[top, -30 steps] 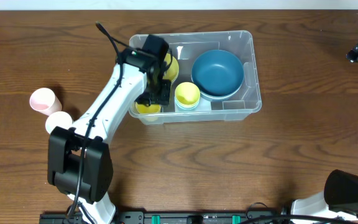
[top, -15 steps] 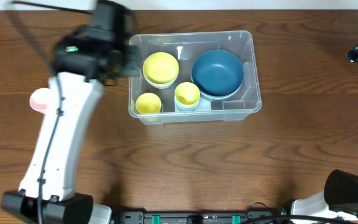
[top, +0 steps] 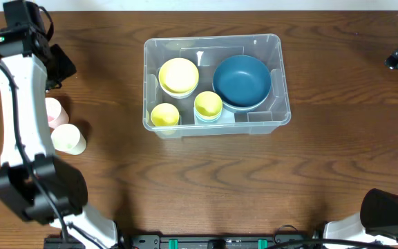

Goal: Pack container
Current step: 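Withdraw the left gripper and grasp the pink cup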

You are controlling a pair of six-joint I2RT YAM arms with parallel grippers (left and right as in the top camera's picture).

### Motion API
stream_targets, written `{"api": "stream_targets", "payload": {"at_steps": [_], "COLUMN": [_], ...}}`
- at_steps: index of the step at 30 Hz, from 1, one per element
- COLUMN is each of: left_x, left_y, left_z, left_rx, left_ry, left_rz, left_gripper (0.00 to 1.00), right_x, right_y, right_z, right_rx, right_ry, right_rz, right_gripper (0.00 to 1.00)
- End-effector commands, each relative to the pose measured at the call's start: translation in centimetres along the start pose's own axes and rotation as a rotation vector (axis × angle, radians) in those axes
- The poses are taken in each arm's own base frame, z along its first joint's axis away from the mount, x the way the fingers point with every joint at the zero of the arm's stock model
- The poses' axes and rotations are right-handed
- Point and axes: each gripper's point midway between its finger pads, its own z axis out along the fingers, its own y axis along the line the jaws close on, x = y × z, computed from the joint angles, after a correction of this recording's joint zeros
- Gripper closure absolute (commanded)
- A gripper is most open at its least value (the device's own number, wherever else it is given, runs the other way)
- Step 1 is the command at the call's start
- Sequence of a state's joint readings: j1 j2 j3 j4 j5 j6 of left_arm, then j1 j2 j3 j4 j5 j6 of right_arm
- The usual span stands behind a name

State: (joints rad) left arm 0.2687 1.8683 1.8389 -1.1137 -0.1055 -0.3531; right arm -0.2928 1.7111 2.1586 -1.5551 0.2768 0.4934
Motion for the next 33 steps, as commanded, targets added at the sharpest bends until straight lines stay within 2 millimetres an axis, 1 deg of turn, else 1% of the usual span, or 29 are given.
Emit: {"api": "stream_targets", "payload": {"at_steps": [1,4,8,10,13,16,24,25,26,28,29,30,31,33], "left_x": [0.5,0.9,1.4,1.5,1.6,1.9,3.9,4.1,4.4,4.6,4.6,4.6,4.5,4.4], "left_y": [0.9,1.5,2.4,2.8,3.2,3.2,3.6,3.7,3.8,3.9,3.9,3.9,3.7,3.0], "left_z": [3.3,5.7,8.3,9.1,10.1,11.4,15.9,16.4,16.8,17.2,17.2,17.1,17.0,16.5], "left_rx": [-0.051,-0.078,-0.108,-0.117,-0.126,-0.131,-0.165,-0.17,-0.175,-0.179,-0.179,-0.177,-0.168,-0.129], "left_ry": [0.067,0.118,0.171,0.185,0.201,0.216,0.312,0.325,0.336,0.345,0.346,0.343,0.342,0.343], "left_rz": [-0.027,-0.033,-0.048,-0.056,-0.063,-0.054,-0.011,-0.01,-0.01,-0.011,-0.011,-0.012,-0.014,-0.022], "left_gripper": [0.46,0.46,0.46,0.46,0.46,0.46,0.46,0.48,0.54,0.73,0.81,0.92,0.94,0.94], "right_x": [0.0,0.0,0.0,0.0,0.0,0.0,0.0,0.0,0.0,0.0,0.0,0.0,0.0,0.0], "right_y": [-0.1,-0.1,-0.1,-0.1,-0.1,-0.1,-0.1,-0.1,-0.1,-0.1,-0.1,-0.1,-0.1,-0.1], "right_z": [0.1,0.1,0.1,0.1,0.1,0.1,0.1,0.1,0.1,0.1,0.1,0.1,0.1,0.1], "right_rx": [0.006,0.006,0.006,0.006,0.006,0.006,0.006,0.006,0.006,0.006,0.006,0.006,0.006,0.006], "right_ry": [0.001,0.001,0.001,0.001,0.001,0.001,0.001,0.001,0.001,0.001,0.001,0.001,0.001,0.001], "right_rz": [0.015,0.015,0.015,0.015,0.015,0.015,0.015,0.015,0.015,0.015,0.015,0.015,0.015,0.015], "right_gripper": [0.01,0.01,0.01,0.02,0.01,0.01,0.01,0.01,0.01,0.01,0.01,0.01,0.01,0.01]}}
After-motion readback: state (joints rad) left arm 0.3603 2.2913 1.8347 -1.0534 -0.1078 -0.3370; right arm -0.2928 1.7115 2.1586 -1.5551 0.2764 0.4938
